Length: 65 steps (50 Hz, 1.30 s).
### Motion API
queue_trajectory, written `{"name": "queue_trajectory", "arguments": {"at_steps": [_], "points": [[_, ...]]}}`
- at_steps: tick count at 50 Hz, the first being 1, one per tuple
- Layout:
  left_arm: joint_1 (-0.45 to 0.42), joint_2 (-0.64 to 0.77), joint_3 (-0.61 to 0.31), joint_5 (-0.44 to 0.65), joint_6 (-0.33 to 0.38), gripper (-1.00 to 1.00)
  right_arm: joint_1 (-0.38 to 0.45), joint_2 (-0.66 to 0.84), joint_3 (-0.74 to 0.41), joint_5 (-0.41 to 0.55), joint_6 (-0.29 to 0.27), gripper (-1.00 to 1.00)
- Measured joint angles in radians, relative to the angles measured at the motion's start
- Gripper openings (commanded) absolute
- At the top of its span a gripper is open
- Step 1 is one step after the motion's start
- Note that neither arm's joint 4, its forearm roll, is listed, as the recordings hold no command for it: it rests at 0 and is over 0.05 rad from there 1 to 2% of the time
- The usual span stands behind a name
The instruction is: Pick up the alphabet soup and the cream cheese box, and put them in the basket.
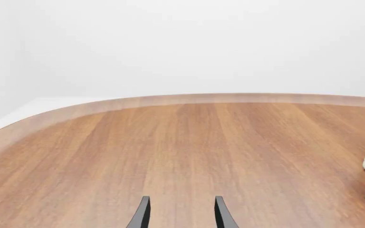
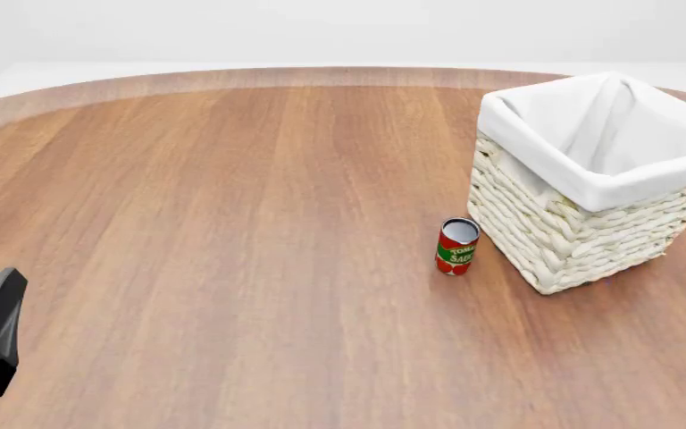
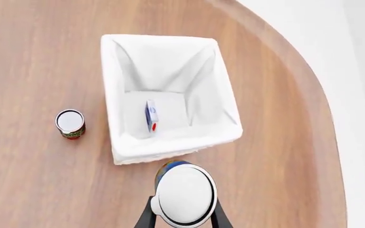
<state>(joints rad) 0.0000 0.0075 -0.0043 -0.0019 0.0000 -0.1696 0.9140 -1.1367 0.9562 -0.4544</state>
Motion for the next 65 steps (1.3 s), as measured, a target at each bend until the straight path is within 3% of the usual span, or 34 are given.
{"name": "queue_trajectory", "arguments": {"at_steps": [35, 65], "points": [[0.0, 0.0, 0.0, 0.0, 0.0, 1.0, 0.04, 0.129, -0.097, -0.064, -0.02, -1.0], [0.0, 0.0, 0.0, 0.0, 0.0, 1.0, 0.06, 0.258, -0.101, -0.153, -0.007, -1.0]]}}
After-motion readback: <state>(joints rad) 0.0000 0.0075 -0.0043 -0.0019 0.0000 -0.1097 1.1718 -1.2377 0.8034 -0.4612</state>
